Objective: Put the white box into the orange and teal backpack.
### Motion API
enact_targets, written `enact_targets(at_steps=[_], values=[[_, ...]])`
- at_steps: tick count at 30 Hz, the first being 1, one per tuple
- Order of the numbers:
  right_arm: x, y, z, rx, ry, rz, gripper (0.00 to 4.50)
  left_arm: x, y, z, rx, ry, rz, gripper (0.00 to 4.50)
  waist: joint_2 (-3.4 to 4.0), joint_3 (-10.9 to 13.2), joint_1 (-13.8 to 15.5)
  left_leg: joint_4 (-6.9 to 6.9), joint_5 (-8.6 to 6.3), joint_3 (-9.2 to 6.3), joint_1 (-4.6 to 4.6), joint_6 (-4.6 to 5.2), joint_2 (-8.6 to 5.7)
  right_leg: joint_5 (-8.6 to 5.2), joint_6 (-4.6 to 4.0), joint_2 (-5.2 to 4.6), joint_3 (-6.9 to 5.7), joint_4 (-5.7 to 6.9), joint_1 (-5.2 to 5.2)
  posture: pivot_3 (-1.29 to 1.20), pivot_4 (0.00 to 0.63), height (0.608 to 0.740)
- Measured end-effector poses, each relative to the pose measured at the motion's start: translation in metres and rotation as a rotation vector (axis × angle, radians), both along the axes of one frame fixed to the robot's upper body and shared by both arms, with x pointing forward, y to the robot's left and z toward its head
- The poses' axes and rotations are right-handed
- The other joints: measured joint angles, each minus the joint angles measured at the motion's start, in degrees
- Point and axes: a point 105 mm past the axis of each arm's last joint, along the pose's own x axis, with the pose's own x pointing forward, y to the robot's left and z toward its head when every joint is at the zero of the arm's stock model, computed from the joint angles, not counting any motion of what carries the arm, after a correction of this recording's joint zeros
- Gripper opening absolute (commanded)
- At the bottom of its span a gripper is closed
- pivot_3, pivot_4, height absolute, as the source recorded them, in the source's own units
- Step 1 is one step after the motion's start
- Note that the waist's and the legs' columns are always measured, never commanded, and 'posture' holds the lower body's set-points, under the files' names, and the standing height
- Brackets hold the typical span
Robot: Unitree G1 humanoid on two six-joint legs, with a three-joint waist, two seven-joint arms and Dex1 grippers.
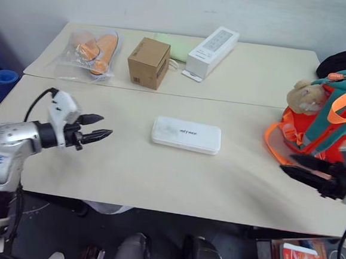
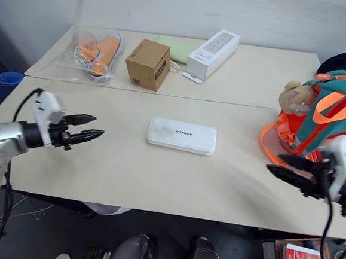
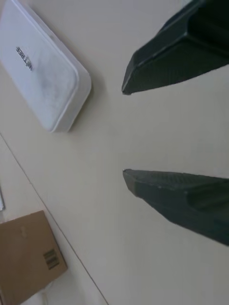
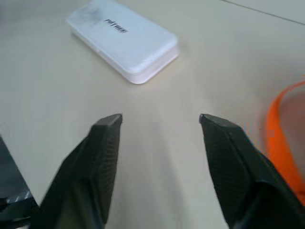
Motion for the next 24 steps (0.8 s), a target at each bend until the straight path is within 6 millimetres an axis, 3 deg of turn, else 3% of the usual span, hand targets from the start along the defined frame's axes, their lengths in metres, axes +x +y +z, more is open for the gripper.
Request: enact_targets(at_steps=[5, 10, 14, 20, 24], values=[[0.031, 0.025, -0.016, -0.033, -0.016, 0.047, 0.03, 0.032, -0.018, -0.015, 0.043, 0.006, -0.027, 0.09, -0.02, 0.01, -0.06, 0.14, 0.36, 0.08, -0.42, 0.17, -0.05, 0.05, 0.08, 0.03, -0.13, 0.03, -0.33, 0.0, 0.15, 0.74], [0.064, 0.041, -0.04, -0.068, -0.012, 0.033, 0.01, 0.057, -0.036, -0.019, 0.036, 0.0, -0.026, 0.03, -0.05, 0.02, -0.17, 0.42, 0.43, 0.24, -0.65, 0.36, -0.15, 0.17, 0.3, 0.23, -0.51, 0.25, -0.4, 0.0, 0.15, 0.74], [0.091, 0.057, -0.046, -0.076, -0.038, 0.003, 0.01, 0.068, -0.053, -0.025, 0.006, 0.015, -0.029, 0.03, -0.07, 0.03, -0.51, 0.7, 0.37, 0.26, -0.68, 0.53, -0.18, 0.27, 0.48, 0.28, -0.44, 0.26, -0.31, 0.0, 0.15, 0.74], [0.107, 0.081, -0.051, -0.095, -0.056, 0.029, 0.01, 0.067, -0.081, -0.041, -0.026, 0.061, -0.082, 0.03, -0.09, 0.04, -1.24, 0.87, 0.35, 0.21, -0.69, 0.57, -0.18, 0.28, 0.5, -0.03, -0.45, 0.44, -0.28, 0.0, 0.15, 0.74], [0.114, 0.081, -0.049, -0.115, -0.068, 0.018, 0.01, 0.066, -0.09, -0.045, -0.036, 0.08, -0.096, 0.03, -0.09, 0.05, -1.49, 0.87, 0.35, 0.21, -0.68, 0.56, -0.19, 0.28, 0.5, -0.04, -0.44, 0.48, -0.29, 0.0, 0.15, 0.74]])
